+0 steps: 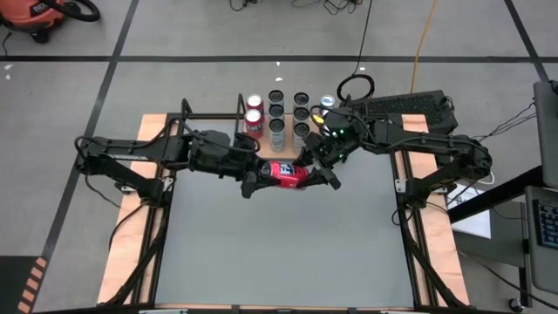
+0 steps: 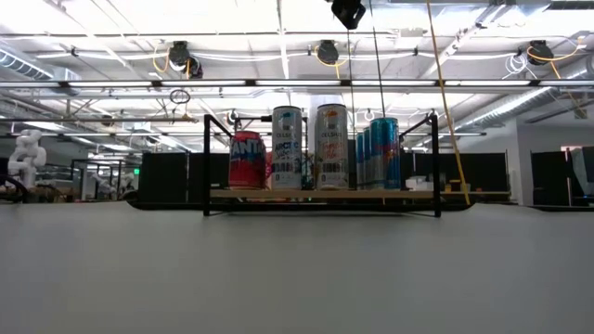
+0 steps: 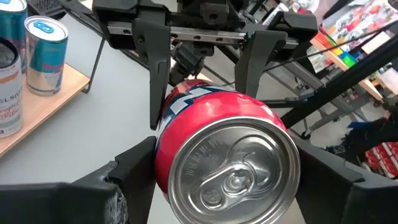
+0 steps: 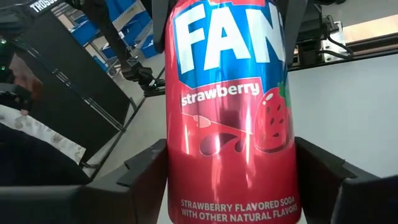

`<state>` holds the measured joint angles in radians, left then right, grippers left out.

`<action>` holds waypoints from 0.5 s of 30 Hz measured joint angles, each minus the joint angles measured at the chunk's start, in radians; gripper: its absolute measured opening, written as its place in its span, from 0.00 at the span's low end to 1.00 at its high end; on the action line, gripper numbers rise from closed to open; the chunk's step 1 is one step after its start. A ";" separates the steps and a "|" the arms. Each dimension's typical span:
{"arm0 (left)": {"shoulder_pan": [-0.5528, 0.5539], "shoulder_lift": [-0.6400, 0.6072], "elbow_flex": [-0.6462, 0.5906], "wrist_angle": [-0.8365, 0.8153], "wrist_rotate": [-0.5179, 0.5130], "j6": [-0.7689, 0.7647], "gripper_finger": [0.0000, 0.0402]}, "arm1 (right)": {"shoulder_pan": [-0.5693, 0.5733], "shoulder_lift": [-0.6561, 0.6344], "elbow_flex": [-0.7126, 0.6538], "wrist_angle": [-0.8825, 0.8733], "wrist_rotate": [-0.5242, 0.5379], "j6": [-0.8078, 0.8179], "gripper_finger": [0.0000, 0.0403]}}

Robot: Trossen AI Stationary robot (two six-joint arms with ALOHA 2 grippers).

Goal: Place canned beverage on shelf
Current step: Put the red soda can aligned with the other red soda cans on the shelf

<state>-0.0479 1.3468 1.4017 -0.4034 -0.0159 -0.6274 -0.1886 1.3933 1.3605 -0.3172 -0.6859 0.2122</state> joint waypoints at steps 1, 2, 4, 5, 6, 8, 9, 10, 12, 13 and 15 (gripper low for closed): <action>0.000 0.000 0.000 0.001 -0.003 -0.002 0.72 | 0.000 0.000 0.000 0.000 0.000 0.001 0.61; 0.000 0.000 0.000 0.001 -0.008 -0.005 0.72 | -0.002 0.000 0.000 0.002 0.000 0.004 0.61; 0.000 -0.001 0.000 0.004 -0.027 -0.020 0.74 | -0.008 0.000 0.000 0.005 -0.003 0.009 0.61; 0.000 -0.001 0.000 0.008 -0.039 -0.031 0.75 | -0.009 0.000 0.000 0.006 -0.003 0.012 0.61; 0.000 -0.001 0.000 0.010 -0.051 -0.037 0.77 | -0.009 0.001 0.000 0.007 -0.001 0.016 0.61; 0.000 -0.002 0.000 0.006 -0.084 -0.044 0.82 | -0.014 0.001 0.000 0.001 0.007 0.028 0.61; 0.001 -0.002 0.000 0.003 -0.099 -0.046 0.84 | -0.016 0.001 0.000 -0.002 0.009 0.030 0.61; 0.002 -0.002 0.000 0.003 -0.113 -0.047 0.86 | -0.018 0.002 0.000 -0.003 0.009 0.031 0.61; 0.004 -0.002 0.000 0.002 -0.113 -0.047 0.89 | -0.021 0.003 0.000 -0.005 0.010 0.034 0.61; 0.004 -0.002 0.000 0.002 -0.113 -0.048 0.89 | -0.021 0.003 0.000 -0.005 0.008 0.032 0.61; 0.003 0.007 0.001 0.002 -0.097 -0.049 0.89 | -0.021 0.003 0.000 -0.007 0.007 0.028 0.61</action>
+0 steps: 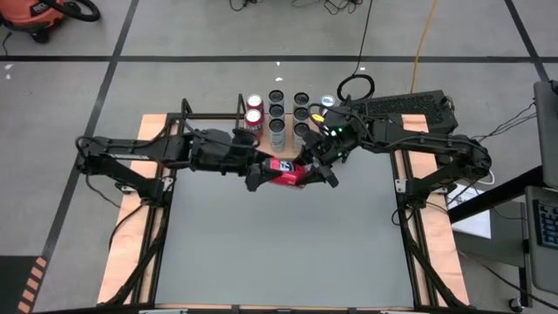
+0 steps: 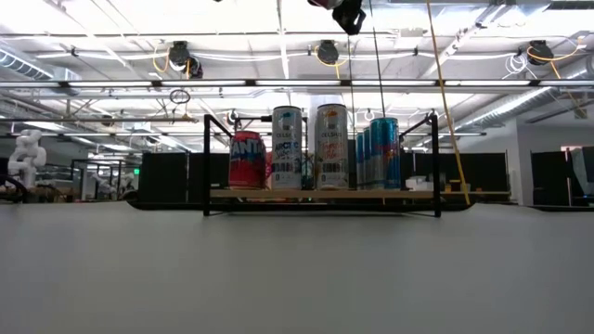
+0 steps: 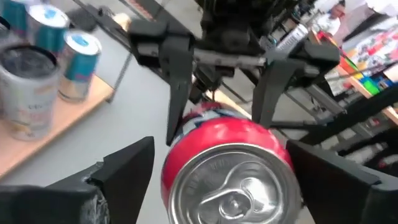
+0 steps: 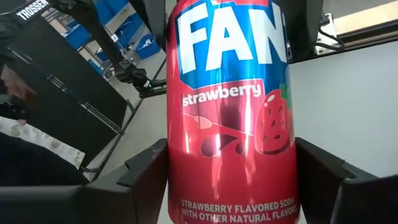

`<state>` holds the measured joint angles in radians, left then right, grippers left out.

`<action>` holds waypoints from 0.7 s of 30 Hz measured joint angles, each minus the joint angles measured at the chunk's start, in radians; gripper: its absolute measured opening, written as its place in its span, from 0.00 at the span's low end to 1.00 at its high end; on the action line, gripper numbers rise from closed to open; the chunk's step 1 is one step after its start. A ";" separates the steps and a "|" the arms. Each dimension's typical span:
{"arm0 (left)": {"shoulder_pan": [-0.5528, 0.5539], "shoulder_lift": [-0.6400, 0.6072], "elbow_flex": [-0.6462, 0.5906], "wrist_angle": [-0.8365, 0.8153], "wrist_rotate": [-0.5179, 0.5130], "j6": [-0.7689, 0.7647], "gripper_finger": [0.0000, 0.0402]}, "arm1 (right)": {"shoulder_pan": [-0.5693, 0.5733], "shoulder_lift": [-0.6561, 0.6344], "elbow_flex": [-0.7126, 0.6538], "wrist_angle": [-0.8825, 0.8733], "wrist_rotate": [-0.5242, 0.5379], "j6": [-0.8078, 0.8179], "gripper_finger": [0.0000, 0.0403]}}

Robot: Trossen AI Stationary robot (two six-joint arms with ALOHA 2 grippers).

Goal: Place canned beverage on shelf
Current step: Put the red soda can aligned with the other red soda cans on the shelf

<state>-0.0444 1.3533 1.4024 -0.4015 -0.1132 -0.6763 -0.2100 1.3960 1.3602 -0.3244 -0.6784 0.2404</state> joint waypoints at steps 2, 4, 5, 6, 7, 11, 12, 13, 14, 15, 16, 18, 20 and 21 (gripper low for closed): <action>0.000 0.009 0.000 -0.009 0.028 -0.010 0.87 | 0.000 0.000 0.000 0.000 0.001 -0.002 0.61; 0.000 0.023 0.000 -0.008 0.041 -0.025 0.84 | 0.000 0.000 0.000 -0.003 0.004 -0.003 0.61; 0.000 0.029 0.000 -0.009 0.044 -0.026 0.83 | 0.000 0.000 0.000 -0.003 0.014 -0.005 0.61; 0.000 0.036 0.000 -0.009 0.046 -0.025 0.82 | 0.000 0.000 0.000 -0.003 0.023 -0.007 0.61; 0.000 0.041 0.000 -0.010 0.052 -0.025 0.82 | 0.000 0.000 0.000 -0.003 0.024 -0.008 0.61; 0.001 0.057 0.000 -0.013 0.106 -0.023 0.78 | 0.000 0.000 0.000 -0.018 0.022 -0.009 0.61; 0.000 0.059 0.000 -0.014 0.110 -0.024 0.76 | 0.000 0.000 0.000 -0.023 0.023 -0.009 0.61; 0.000 0.059 0.000 -0.016 0.116 -0.024 0.74 | 0.001 0.000 0.000 -0.028 0.026 -0.009 0.61; 0.001 0.059 0.000 -0.016 0.119 -0.022 0.72 | 0.001 0.000 0.000 -0.032 0.032 -0.010 0.61; 0.001 0.059 0.000 -0.017 0.117 -0.022 0.70 | 0.001 0.000 0.000 -0.033 0.033 -0.012 0.61; 0.001 0.059 0.000 -0.015 0.114 -0.021 0.70 | 0.000 -0.001 0.000 -0.034 0.034 -0.015 0.61; 0.001 0.059 0.000 -0.014 0.110 -0.014 0.70 | 0.001 -0.002 0.000 -0.035 0.040 -0.017 0.61; 0.002 0.059 0.000 -0.013 0.109 -0.003 0.70 | 0.001 -0.002 0.000 -0.035 0.043 -0.018 0.62; 0.002 0.059 0.000 -0.013 0.109 0.004 0.70 | 0.001 -0.002 0.000 -0.035 0.045 -0.019 0.63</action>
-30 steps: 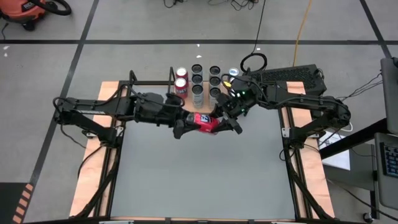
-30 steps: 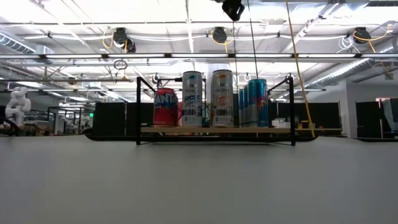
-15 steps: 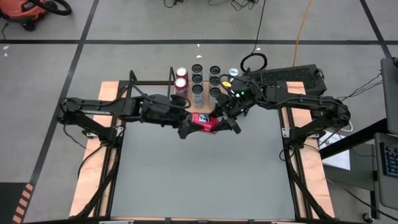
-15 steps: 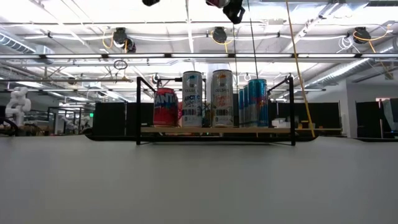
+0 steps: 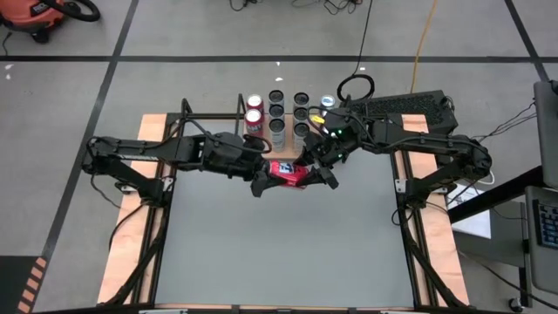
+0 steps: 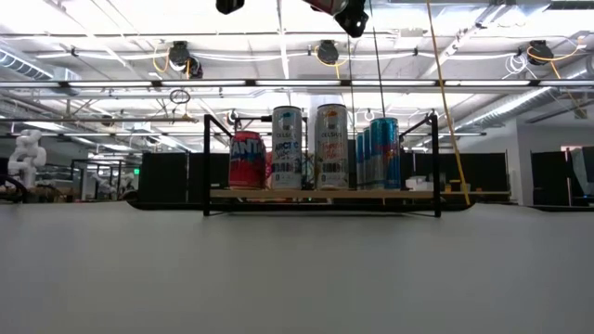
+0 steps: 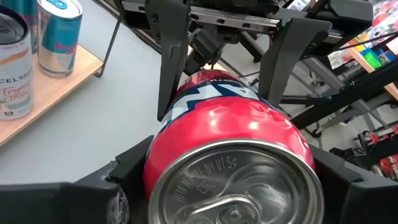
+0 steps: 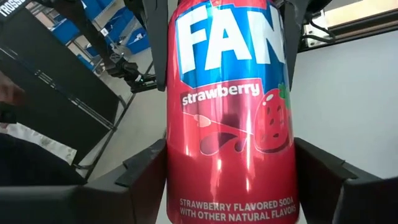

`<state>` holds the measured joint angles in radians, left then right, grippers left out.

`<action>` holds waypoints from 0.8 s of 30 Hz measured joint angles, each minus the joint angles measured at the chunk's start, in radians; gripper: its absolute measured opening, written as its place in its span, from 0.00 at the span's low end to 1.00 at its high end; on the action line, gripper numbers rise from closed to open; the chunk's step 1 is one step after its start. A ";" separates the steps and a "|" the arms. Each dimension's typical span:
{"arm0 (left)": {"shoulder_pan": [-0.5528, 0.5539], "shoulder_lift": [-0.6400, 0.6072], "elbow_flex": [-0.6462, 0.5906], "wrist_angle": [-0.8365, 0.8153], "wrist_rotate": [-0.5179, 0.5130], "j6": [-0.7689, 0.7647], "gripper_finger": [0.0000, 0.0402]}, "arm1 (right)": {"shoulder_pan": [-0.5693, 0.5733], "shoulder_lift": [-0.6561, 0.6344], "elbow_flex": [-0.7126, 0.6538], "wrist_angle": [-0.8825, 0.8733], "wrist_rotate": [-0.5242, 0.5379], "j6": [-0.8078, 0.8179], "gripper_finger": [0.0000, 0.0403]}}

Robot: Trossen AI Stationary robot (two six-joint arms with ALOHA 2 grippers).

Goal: Place canned beverage on shelf
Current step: Put the red soda can aligned with the other red soda cans on the shelf

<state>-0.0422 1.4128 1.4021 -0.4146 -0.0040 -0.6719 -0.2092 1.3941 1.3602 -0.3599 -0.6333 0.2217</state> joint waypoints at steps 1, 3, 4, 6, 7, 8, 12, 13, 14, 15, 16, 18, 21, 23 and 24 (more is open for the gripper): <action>0.000 0.000 0.000 0.001 0.000 0.005 0.70 | 0.000 0.000 0.000 0.000 0.000 0.000 0.63; 0.000 0.000 0.000 0.003 0.005 0.022 0.71 | 0.000 0.000 0.000 0.000 -0.002 0.016 0.66; 0.000 0.000 0.000 0.005 0.012 0.031 0.71 | 0.000 0.000 0.000 0.001 -0.012 0.029 0.68; 0.000 0.000 0.000 0.007 0.033 0.071 0.71 | 0.000 0.000 0.000 0.001 -0.036 0.068 0.72; -0.001 0.001 0.000 0.007 0.049 0.109 0.71 | 0.000 0.000 0.000 0.002 -0.057 0.102 0.73; -0.001 0.002 -0.001 0.006 0.071 0.138 0.71 | -0.001 0.000 0.000 0.005 -0.084 0.127 0.75; -0.001 0.002 -0.003 0.012 0.136 0.282 0.72 | -0.004 -0.002 0.002 0.033 -0.188 0.225 0.80; 0.000 0.002 -0.003 0.024 0.146 0.317 0.72 | -0.005 -0.001 0.002 0.041 -0.209 0.256 0.80; 0.000 0.002 -0.003 0.035 0.153 0.354 0.72 | -0.007 0.008 0.002 0.054 -0.236 0.290 0.81; 0.000 0.002 -0.003 0.047 0.154 0.392 0.72 | -0.010 0.018 0.004 0.071 -0.269 0.329 0.81; 0.000 0.002 -0.003 0.062 0.153 0.429 0.72 | -0.017 0.030 0.004 0.084 -0.304 0.369 0.82; 0.004 0.002 -0.003 0.101 0.153 0.495 0.72 | -0.021 0.063 0.002 0.110 -0.372 0.451 0.82; 0.007 0.002 -0.003 0.134 0.151 0.582 0.72 | -0.020 0.104 0.002 0.190 -0.469 0.535 0.82; 0.006 0.002 -0.003 0.137 0.153 0.632 0.72 | -0.020 0.124 0.004 0.237 -0.495 0.558 0.82; 0.005 0.002 -0.002 0.134 0.152 0.657 0.72 | -0.020 0.127 0.004 0.249 -0.498 0.559 0.82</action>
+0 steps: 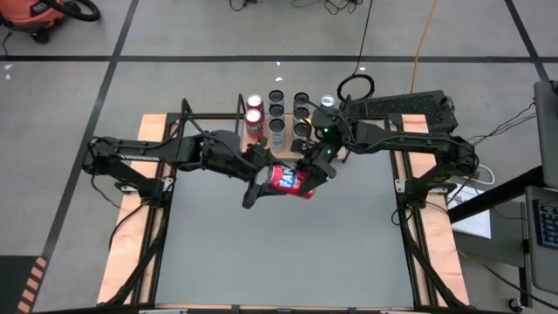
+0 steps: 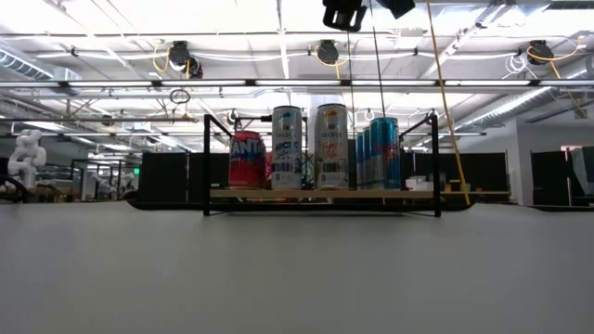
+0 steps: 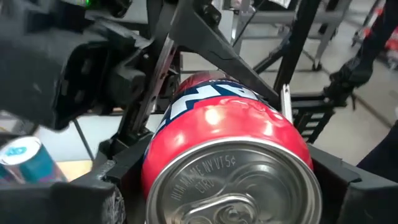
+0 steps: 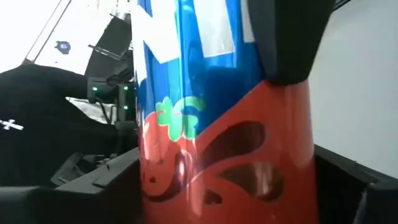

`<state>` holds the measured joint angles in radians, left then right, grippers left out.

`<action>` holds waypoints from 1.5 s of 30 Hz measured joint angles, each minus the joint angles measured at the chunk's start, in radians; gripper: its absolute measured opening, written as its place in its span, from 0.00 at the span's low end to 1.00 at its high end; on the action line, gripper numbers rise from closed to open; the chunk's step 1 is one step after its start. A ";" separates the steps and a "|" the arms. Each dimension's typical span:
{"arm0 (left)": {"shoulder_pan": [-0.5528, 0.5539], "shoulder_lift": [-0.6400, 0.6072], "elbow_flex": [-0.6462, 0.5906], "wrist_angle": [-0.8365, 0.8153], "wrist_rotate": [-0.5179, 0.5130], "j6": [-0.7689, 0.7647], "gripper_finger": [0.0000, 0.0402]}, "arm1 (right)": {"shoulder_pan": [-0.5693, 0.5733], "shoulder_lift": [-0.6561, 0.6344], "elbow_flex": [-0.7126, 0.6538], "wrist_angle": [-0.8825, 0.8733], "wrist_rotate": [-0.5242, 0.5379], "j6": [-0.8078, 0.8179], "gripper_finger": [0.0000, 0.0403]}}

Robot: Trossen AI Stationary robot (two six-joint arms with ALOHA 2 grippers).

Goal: Place canned beverage on shelf
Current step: Put the red soda can aligned with the other red soda cans on the shelf

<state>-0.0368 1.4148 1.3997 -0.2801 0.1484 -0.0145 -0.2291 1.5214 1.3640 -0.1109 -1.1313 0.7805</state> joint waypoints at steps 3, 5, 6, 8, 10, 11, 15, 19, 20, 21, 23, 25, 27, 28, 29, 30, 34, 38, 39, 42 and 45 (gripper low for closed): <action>0.000 0.000 0.000 -0.005 0.001 0.063 0.72 | 0.001 0.008 0.000 0.043 0.000 0.001 0.81; 0.000 0.000 0.000 -0.013 0.002 0.090 0.72 | 0.001 0.010 0.001 0.047 -0.001 -0.002 0.79; 0.000 0.000 0.000 -0.015 0.002 0.103 0.72 | 0.001 0.011 0.001 0.048 -0.003 -0.002 0.77; 0.000 0.000 0.000 -0.017 0.004 0.115 0.72 | 0.001 0.011 0.000 0.047 -0.018 -0.015 0.74; 0.000 0.000 0.000 -0.017 0.005 0.122 0.72 | 0.001 0.011 0.000 0.048 -0.018 -0.030 0.70; 0.000 0.000 0.000 -0.018 0.005 0.121 0.72 | 0.001 0.011 0.000 0.047 -0.019 -0.035 0.67; 0.000 0.000 0.000 -0.023 -0.005 0.119 0.73 | 0.001 0.011 0.000 0.050 -0.019 -0.046 0.61; -0.008 0.000 0.000 -0.018 -0.048 0.131 0.78 | 0.001 0.011 0.000 0.055 -0.021 -0.070 0.62; -0.012 0.000 0.001 -0.016 -0.068 0.136 0.80 | 0.001 0.011 0.000 0.055 -0.022 -0.067 0.62; -0.016 -0.001 0.001 -0.012 -0.092 0.141 0.82 | 0.001 0.010 -0.001 0.055 -0.024 -0.061 0.63; -0.029 -0.003 0.001 0.001 -0.132 0.136 0.87 | 0.000 0.009 -0.002 0.073 -0.027 -0.061 0.63; -0.042 -0.003 0.001 0.026 -0.171 0.116 0.91 | -0.002 0.008 -0.002 0.090 -0.031 -0.062 0.63; -0.050 -0.008 0.002 0.041 -0.192 0.045 0.93 | -0.009 0.004 -0.002 0.098 -0.031 -0.064 0.63; -0.050 -0.009 0.002 0.047 -0.200 -0.007 0.94 | -0.014 0.003 -0.002 0.100 -0.028 -0.067 0.63; -0.049 -0.010 0.002 0.060 -0.211 -0.065 0.94 | -0.021 0.002 -0.001 0.101 -0.025 -0.068 0.63; -0.047 -0.012 0.005 0.068 -0.228 -0.126 0.94 | -0.027 0.001 -0.001 0.100 -0.023 -0.069 0.63; -0.043 -0.030 0.021 0.081 -0.252 -0.374 0.94 | -0.050 -0.012 -0.002 0.093 0.005 -0.101 0.63; -0.039 -0.038 0.026 0.063 -0.264 -0.547 0.94 | -0.066 -0.043 0.000 0.094 0.067 -0.166 0.63; -0.039 -0.038 0.026 0.066 -0.275 -0.587 0.95 | -0.071 -0.049 0.000 0.088 0.083 -0.185 0.63; -0.038 -0.051 0.026 0.041 -0.312 -0.680 0.95 | -0.070 -0.062 0.000 0.079 0.168 -0.251 0.63; -0.038 -0.060 0.026 0.033 -0.340 -0.742 0.95 | -0.070 -0.075 0.000 0.076 0.241 -0.295 0.63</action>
<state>-0.0749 1.3550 1.4258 -0.2474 -0.1914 -0.7567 -0.2987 1.4465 1.3640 -0.0345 -0.8902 0.4857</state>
